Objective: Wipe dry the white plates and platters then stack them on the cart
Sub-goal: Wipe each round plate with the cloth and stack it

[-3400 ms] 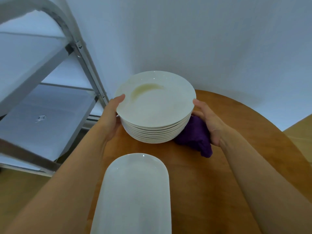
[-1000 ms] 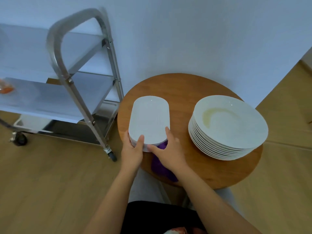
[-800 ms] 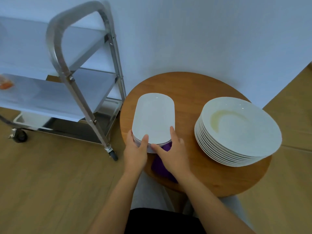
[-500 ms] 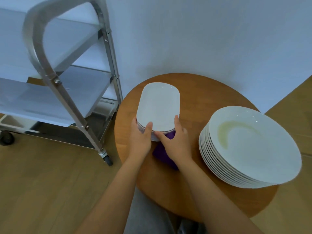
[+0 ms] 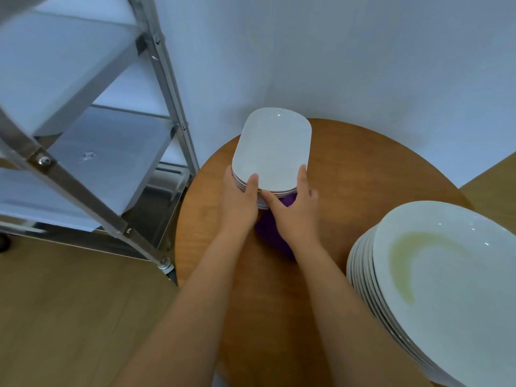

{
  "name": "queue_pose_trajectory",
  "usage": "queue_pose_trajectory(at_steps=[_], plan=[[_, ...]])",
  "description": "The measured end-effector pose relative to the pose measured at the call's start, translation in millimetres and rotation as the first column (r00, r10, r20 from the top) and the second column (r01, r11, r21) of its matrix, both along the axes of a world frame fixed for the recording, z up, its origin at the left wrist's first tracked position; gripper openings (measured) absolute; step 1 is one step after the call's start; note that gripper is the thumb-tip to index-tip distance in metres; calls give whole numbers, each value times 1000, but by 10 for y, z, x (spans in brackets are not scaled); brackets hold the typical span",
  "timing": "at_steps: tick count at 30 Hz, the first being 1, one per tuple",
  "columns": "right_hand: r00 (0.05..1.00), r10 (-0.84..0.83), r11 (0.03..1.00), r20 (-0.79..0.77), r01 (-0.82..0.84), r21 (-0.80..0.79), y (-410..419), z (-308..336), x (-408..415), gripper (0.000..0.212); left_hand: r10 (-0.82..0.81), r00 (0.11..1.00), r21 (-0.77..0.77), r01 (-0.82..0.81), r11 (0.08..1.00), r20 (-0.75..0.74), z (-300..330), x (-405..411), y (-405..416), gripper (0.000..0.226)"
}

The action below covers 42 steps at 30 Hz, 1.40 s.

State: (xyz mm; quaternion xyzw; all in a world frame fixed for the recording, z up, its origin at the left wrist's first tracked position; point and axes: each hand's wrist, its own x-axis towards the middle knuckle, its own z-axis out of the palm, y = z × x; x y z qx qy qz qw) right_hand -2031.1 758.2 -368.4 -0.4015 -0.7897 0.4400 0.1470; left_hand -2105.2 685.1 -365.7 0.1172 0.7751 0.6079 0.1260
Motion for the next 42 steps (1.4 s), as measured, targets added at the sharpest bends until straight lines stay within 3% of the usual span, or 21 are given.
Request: queue_pose_trajectory(at_steps=[3, 6, 11, 17, 19, 21, 24, 27, 32, 35, 38, 42], plan=[[998, -22, 1000, -63, 22, -4, -93, 104, 73, 98, -49, 998, 54, 47, 997, 44, 19, 54, -42, 25], [997, 7, 1000, -81, -6, 9, -294, 263, 260, 102, -58, 991, 85, 48, 995, 123, 62, 283, -128, 45], [992, 93, 996, -83, -93, 10, -519, 543, 684, 72, -6, 985, 148, -20, 989, 175, 215, 751, -279, 25], [975, 47, 997, -215, -32, 72, -492, 1007, 1363, 66, -26, 988, 171, 0, 985, 151, 619, 1309, -296, 29], [970, -10, 997, -244, 29, 76, -391, 1105, 1653, 64, -103, 990, 87, 94, 992, 97, 655, 1513, -258, 27], [953, -84, 992, -290, 109, 69, -247, 1168, 1931, 60, -177, 984, -118, 180, 977, 36, 634, 1675, -161, 21], [931, -181, 978, -318, 204, 40, -23, 1206, 2283, 55, -267, 964, -548, 224, 806, 3, 617, 1882, 29, 40], [902, -267, 960, -341, 280, -11, 132, 1183, 2538, 52, -345, 938, -699, 224, 679, -35, 623, 1988, 148, 41], [861, -354, 935, -365, 330, -128, 233, 1082, 2763, 48, -359, 933, -701, 237, 672, -28, 726, 1956, 172, 29], [814, -423, 906, -397, 387, -173, 270, 1042, 2831, 47, -335, 941, -596, 249, 764, -37, 744, 1988, 132, 33], [694, -558, 829, -456, 487, -274, 319, 1027, 2929, 40, -306, 951, -458, 253, 852, -46, 749, 2064, 76, 24], [461, -780, 622, -424, 490, -611, 414, 1010, 3165, 7, -189, 982, -274, 184, 944, 8, 730, 2112, -25, 19]])
